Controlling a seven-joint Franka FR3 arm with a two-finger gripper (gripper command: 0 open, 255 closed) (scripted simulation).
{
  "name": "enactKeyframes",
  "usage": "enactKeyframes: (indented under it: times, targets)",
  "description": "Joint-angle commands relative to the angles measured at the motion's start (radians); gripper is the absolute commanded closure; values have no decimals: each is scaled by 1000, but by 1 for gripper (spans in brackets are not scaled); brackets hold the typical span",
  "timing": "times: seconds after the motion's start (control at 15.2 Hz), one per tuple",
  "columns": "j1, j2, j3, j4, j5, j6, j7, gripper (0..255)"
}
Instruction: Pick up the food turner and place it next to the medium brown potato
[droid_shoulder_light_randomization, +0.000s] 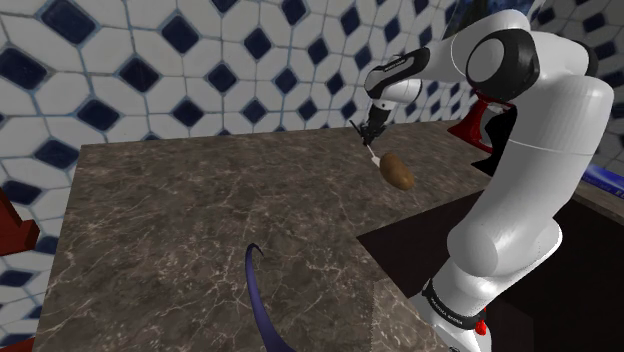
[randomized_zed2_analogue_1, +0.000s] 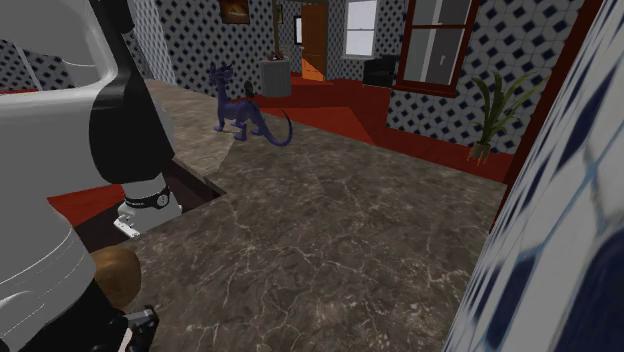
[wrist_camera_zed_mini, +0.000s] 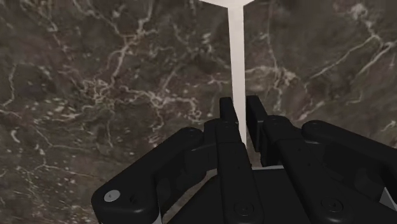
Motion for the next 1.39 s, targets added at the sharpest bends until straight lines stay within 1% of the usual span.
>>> enactKeyframes:
  times: [0.0,0.13,0.66,0.73,1.06,1.32]
  targets:
    - [-1,15,1,-8,5,24,-4,255]
    - [-3,34,3,-23,11,57,-9,255]
    - [-3,34,3,-23,11,57,-9,255]
    - [-3,34,3,-23,11,57,-9,0]
    - [-3,34,3,-23,11,57,-9,0]
    - [1,-33,-4,20,-9,-51,5,0]
